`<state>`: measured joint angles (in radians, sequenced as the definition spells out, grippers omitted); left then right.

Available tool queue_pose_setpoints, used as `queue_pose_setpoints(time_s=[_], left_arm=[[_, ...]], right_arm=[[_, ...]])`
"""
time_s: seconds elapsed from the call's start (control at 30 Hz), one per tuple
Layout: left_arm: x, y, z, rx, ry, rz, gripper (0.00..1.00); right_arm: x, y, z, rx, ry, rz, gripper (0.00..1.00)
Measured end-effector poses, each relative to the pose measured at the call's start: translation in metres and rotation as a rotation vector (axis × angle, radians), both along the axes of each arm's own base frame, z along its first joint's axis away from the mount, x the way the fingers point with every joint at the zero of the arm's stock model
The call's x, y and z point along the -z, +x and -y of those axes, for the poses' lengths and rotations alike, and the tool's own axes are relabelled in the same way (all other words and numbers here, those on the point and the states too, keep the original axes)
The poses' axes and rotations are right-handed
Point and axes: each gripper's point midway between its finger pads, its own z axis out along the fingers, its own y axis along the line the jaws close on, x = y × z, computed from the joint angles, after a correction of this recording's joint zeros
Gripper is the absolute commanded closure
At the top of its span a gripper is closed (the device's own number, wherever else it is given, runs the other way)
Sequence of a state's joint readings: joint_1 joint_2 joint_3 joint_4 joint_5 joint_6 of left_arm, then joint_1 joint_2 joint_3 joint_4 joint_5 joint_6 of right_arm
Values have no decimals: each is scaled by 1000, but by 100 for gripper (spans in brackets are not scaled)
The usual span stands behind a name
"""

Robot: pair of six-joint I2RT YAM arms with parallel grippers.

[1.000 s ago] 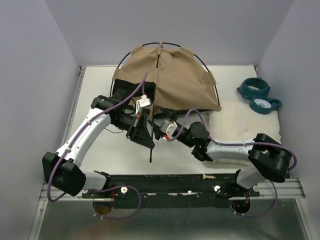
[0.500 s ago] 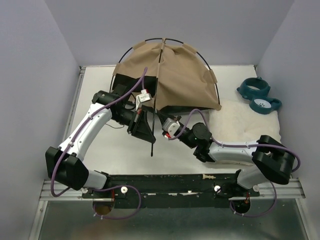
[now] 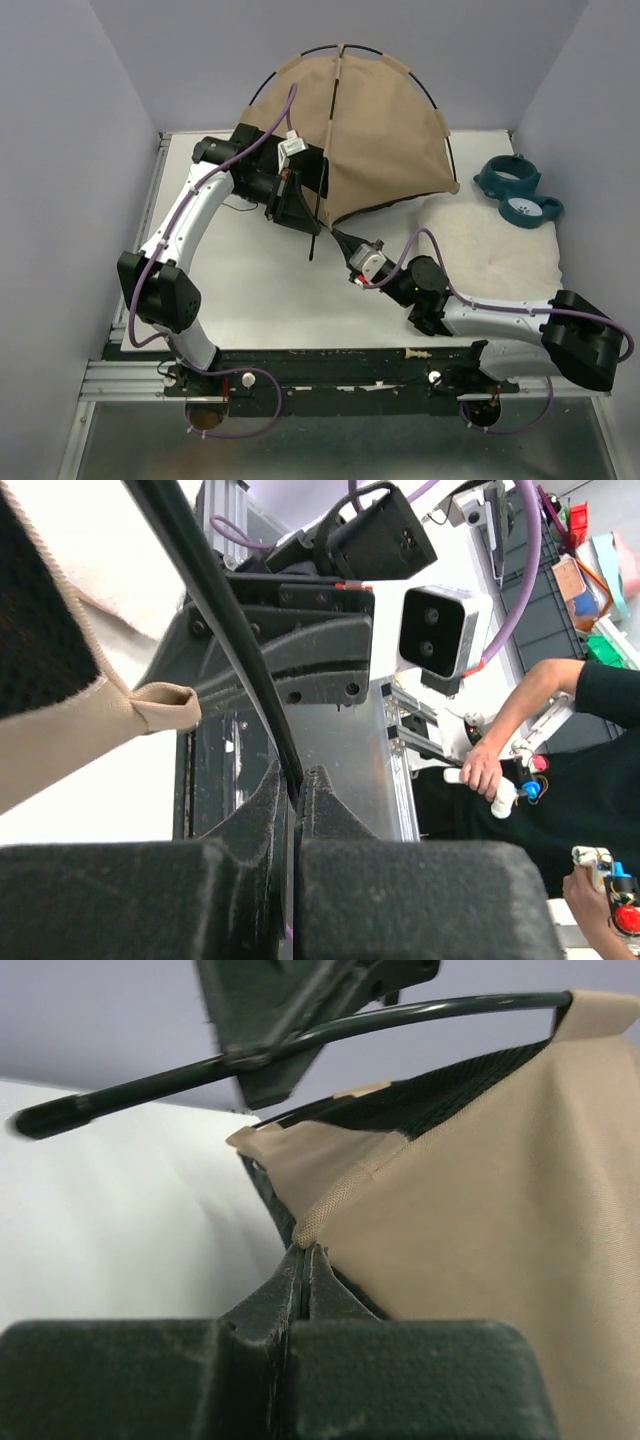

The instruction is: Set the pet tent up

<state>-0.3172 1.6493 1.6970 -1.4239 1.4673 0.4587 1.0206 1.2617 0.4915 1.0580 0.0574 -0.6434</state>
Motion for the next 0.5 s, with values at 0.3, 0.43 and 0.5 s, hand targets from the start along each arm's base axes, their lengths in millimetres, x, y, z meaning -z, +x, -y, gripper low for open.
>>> queue_pose_setpoints(time_s=[0.3,0.43,0.5], left_arm=[[-10,34,15,-3,15,-82,100],[-5,29,19,-3,64,-213,100],[-3,23,19,-2,84,-264,100]], right_arm=[[39,-11,3,-38,-92,-87,99],[46,-10,2,-36,-113,-128,51],[42,-6,2,-22,-104,-150,39]])
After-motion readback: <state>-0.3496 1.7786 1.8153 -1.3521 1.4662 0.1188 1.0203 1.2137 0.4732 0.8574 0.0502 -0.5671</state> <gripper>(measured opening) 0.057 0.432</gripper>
